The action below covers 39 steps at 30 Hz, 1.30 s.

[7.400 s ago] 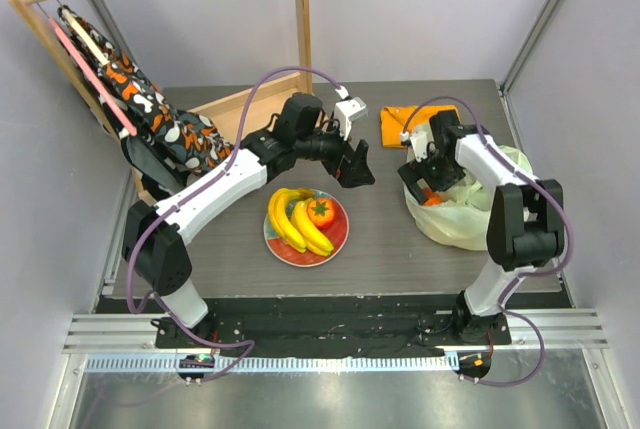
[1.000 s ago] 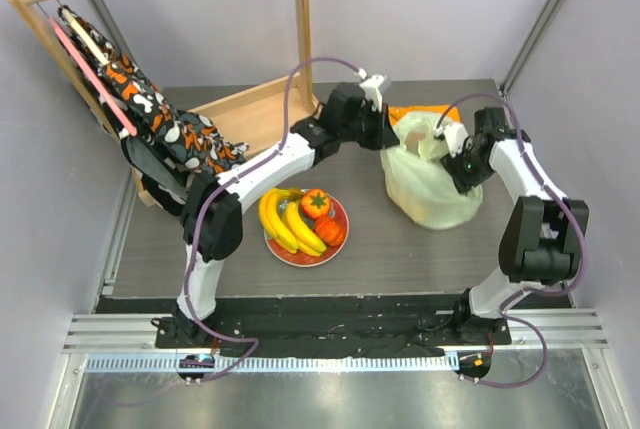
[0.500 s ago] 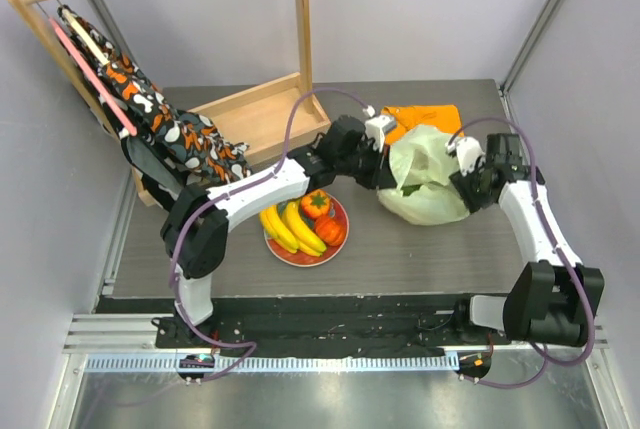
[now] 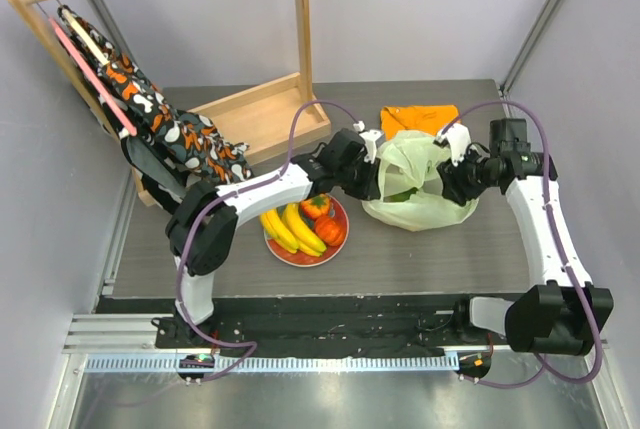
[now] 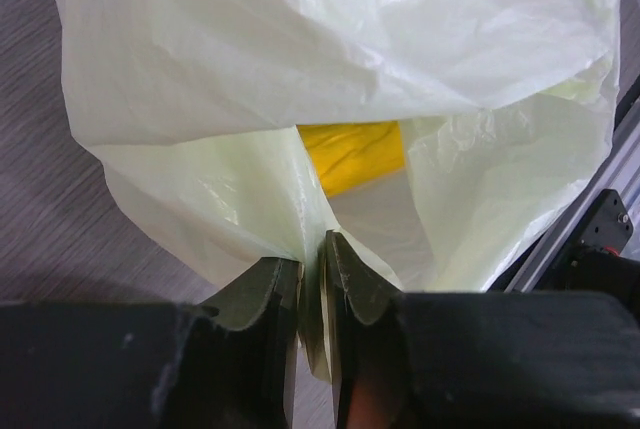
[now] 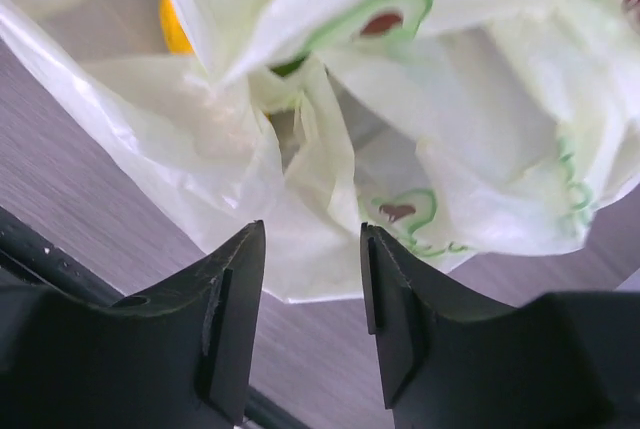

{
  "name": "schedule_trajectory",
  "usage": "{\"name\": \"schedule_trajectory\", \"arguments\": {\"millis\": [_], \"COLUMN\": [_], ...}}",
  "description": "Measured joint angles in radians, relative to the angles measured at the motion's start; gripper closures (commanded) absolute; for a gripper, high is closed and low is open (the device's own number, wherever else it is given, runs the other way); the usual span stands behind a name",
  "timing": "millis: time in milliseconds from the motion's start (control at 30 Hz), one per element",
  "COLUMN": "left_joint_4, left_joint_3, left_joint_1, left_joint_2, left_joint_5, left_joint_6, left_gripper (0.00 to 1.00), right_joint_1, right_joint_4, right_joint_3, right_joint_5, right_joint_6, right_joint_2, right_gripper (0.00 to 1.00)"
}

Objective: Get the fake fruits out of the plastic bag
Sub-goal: Adjust the plastic bag at the center of the board.

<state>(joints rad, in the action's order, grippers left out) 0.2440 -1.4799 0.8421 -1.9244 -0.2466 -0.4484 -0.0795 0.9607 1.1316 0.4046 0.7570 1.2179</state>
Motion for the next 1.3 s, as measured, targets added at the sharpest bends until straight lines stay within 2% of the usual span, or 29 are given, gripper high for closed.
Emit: {"name": "schedule_trajectory", "arguments": {"millis": [167, 300, 400, 500, 667, 867, 967, 1067, 1167, 1300], "left_joint_4": [-0.003, -0.005, -0.008, -0.008, -0.016, -0.022, -0.024, -0.028, -0.029, -0.03], "left_joint_3": [0.05, 0.063, 0.063, 0.063, 0.063, 0.063, 0.064, 0.074, 0.085, 0.09], "left_joint_1": [0.001, 0.003, 0.005, 0.006, 0.007, 0.008, 0.008, 0.008, 0.008, 0.008], "left_joint_2": [0.029, 0.034, 0.034, 0.034, 0.034, 0.034, 0.034, 0.034, 0.034, 0.034], "left_joint_5": [0.012, 0.012, 0.019, 0.028, 0.037, 0.037, 0.037, 0.037, 0.037, 0.037], "left_joint_6": [-0.003, -0.02, -0.027, -0.036, -0.047, -0.057, -0.06, -0.06, -0.06, -0.056], "left_gripper": [0.81, 0.81, 0.81, 0.81, 0.81, 0.81, 0.81, 0.81, 0.81, 0.81], "right_joint_1": [0.085, 0.216, 0.293, 0.307, 0.306, 0.305, 0.292, 0.28, 0.275, 0.275], "right_joint_4": [-0.032, -0.122, -0.114, -0.05, 0.017, 0.032, 0.074, 0.093, 0.066, 0.0], "right_joint_3": [0.038, -0.039, -0.104, -0.14, -0.264, -0.301, -0.258, -0.142, -0.037, -0.002], "right_joint_5": [0.04, 0.022, 0.0, -0.003, -0.026, -0.06, -0.066, -0.062, -0.053, -0.057], "right_joint_6": [-0.01, -0.033, -0.019, 0.025, 0.106, 0.135, 0.129, 0.1, 0.038, -0.08], "right_joint_2": [0.032, 0.098, 0.147, 0.138, 0.009, 0.059, 0.057, 0.052, 0.053, 0.116], "right_gripper": [0.58, 0.62, 0.64, 0.62, 0.59, 0.55, 0.5, 0.46, 0.43, 0.38]}}
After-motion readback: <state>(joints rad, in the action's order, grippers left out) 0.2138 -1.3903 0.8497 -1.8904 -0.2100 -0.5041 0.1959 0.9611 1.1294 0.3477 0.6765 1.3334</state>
